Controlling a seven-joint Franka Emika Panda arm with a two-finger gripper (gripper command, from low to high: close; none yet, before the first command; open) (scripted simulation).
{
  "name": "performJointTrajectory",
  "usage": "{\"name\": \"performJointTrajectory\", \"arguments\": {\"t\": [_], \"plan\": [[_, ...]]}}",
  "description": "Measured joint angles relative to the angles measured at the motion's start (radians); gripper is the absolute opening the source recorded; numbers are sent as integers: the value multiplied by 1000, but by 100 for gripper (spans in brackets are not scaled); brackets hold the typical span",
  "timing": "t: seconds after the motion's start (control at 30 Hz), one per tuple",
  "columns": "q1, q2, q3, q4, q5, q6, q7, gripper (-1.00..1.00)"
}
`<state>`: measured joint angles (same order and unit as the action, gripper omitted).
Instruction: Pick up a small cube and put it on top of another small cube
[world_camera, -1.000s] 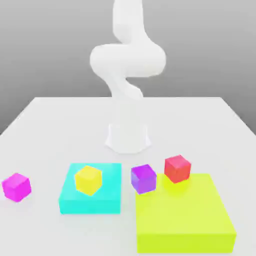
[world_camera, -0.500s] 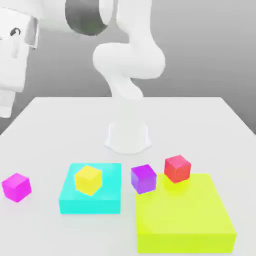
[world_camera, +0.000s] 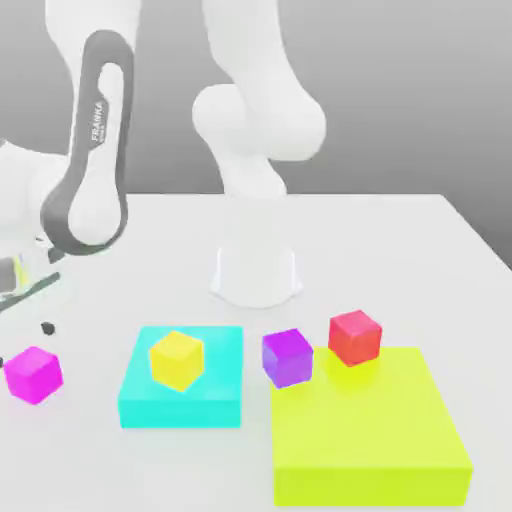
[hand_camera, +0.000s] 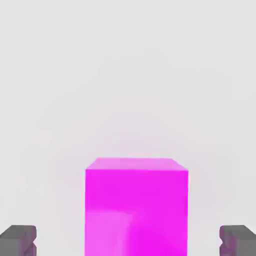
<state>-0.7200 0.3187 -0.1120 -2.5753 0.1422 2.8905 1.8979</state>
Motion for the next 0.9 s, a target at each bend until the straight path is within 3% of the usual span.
{"name": "performJointTrajectory", "arguments": {"t": [0.03,0.27,0.47,0.67,0.9], "plan": [[-10,30,12,5,8,24,-6,-100],[-13,34,15,6,9,30,-6,-100],[27,-158,-25,-32,-74,-122,62,-100],[242,-360,100,-104,-70,-243,164,-100],[440,-582,260,-193,0,-372,245,-100]]}}
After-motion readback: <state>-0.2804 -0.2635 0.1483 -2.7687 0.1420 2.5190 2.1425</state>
